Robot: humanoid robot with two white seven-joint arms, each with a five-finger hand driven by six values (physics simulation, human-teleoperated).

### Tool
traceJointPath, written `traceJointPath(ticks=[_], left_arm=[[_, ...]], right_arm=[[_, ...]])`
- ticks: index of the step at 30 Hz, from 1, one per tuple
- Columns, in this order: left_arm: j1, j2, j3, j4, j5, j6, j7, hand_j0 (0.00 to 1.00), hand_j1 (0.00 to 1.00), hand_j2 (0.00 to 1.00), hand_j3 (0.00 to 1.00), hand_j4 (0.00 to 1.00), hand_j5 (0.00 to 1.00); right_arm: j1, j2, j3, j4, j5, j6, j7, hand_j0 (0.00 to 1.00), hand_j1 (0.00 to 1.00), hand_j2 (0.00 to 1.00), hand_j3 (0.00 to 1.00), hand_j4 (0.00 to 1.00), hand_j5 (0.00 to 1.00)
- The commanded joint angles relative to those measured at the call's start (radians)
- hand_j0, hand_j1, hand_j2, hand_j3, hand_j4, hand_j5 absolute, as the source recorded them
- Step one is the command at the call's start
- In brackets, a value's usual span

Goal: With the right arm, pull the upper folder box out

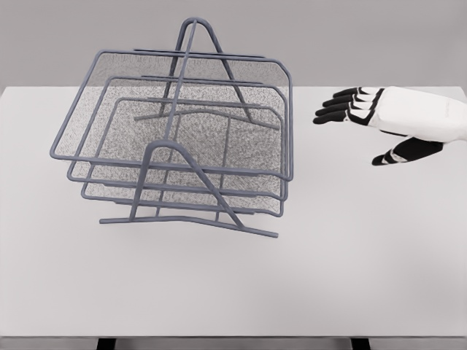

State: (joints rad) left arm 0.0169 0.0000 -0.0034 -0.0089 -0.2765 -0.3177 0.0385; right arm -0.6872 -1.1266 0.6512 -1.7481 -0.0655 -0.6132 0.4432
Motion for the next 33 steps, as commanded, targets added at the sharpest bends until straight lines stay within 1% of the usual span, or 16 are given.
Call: traceJointPath(ticks=[1, 3, 4, 5, 7, 8, 12, 16, 19, 25, 33], left_arm=[[0.002, 0.000, 0.000, 0.000, 0.000, 0.000, 0.000, 1.00, 1.00, 1.00, 1.00, 1.00, 1.00], [0.002, 0.000, 0.000, 0.000, 0.000, 0.000, 0.000, 1.00, 1.00, 1.00, 1.00, 1.00, 1.00], [0.002, 0.000, 0.000, 0.000, 0.000, 0.000, 0.000, 1.00, 1.00, 1.00, 1.00, 1.00, 1.00], [0.002, 0.000, 0.000, 0.000, 0.000, 0.000, 0.000, 1.00, 1.00, 1.00, 1.00, 1.00, 1.00], [0.002, 0.000, 0.000, 0.000, 0.000, 0.000, 0.000, 1.00, 1.00, 1.00, 1.00, 1.00, 1.00], [0.002, 0.000, 0.000, 0.000, 0.000, 0.000, 0.000, 1.00, 1.00, 1.00, 1.00, 1.00, 1.00], [0.002, 0.000, 0.000, 0.000, 0.000, 0.000, 0.000, 1.00, 1.00, 1.00, 1.00, 1.00, 1.00], [0.000, 0.000, 0.000, 0.000, 0.000, 0.000, 0.000, 1.00, 1.00, 1.00, 1.00, 1.00, 1.00], [0.002, 0.000, 0.000, 0.000, 0.000, 0.000, 0.000, 1.00, 1.00, 1.00, 1.00, 1.00, 1.00], [0.000, 0.000, 0.000, 0.000, 0.000, 0.000, 0.000, 1.00, 1.00, 1.00, 1.00, 1.00, 1.00], [0.002, 0.000, 0.000, 0.000, 0.000, 0.000, 0.000, 1.00, 1.00, 1.00, 1.00, 1.00, 1.00]], right_arm=[[0.000, -0.002, 0.004, 0.002, -0.010, 0.002, 0.002, 1.00, 1.00, 1.00, 1.00, 1.00, 1.00], [-0.005, 0.048, 0.005, 0.009, 0.053, 0.002, 0.002, 1.00, 1.00, 1.00, 1.00, 1.00, 1.00], [-0.021, 0.070, 0.007, 0.038, 0.061, 0.002, 0.003, 1.00, 1.00, 1.00, 1.00, 1.00, 1.00], [-0.040, 0.108, 0.008, 0.050, 0.088, 0.002, 0.006, 1.00, 1.00, 1.00, 1.00, 1.00, 1.00], [-0.058, 0.133, 0.013, 0.064, 0.095, 0.002, 0.009, 1.00, 1.00, 1.00, 1.00, 1.00, 1.00], [-0.060, 0.162, 0.034, 0.067, 0.127, 0.002, 0.009, 1.00, 1.00, 1.00, 1.00, 1.00, 1.00], [-0.060, 0.211, 0.039, 0.081, 0.165, 0.002, 0.009, 1.00, 1.00, 1.00, 1.00, 1.00, 1.00], [-0.060, 0.219, 0.053, 0.081, 0.176, 0.002, 0.009, 1.00, 1.00, 1.00, 1.00, 1.00, 1.00], [-0.060, 0.243, 0.076, 0.110, 0.184, 0.002, 0.009, 1.00, 1.00, 1.00, 1.00, 1.00, 1.00], [-0.055, 0.254, 0.127, 0.133, 0.213, 0.002, 0.008, 1.00, 1.00, 1.00, 1.00, 1.00, 1.00], [-0.029, 0.249, 0.128, 0.131, 0.260, 0.002, 0.008, 1.00, 1.00, 1.00, 1.00, 1.00, 1.00]])
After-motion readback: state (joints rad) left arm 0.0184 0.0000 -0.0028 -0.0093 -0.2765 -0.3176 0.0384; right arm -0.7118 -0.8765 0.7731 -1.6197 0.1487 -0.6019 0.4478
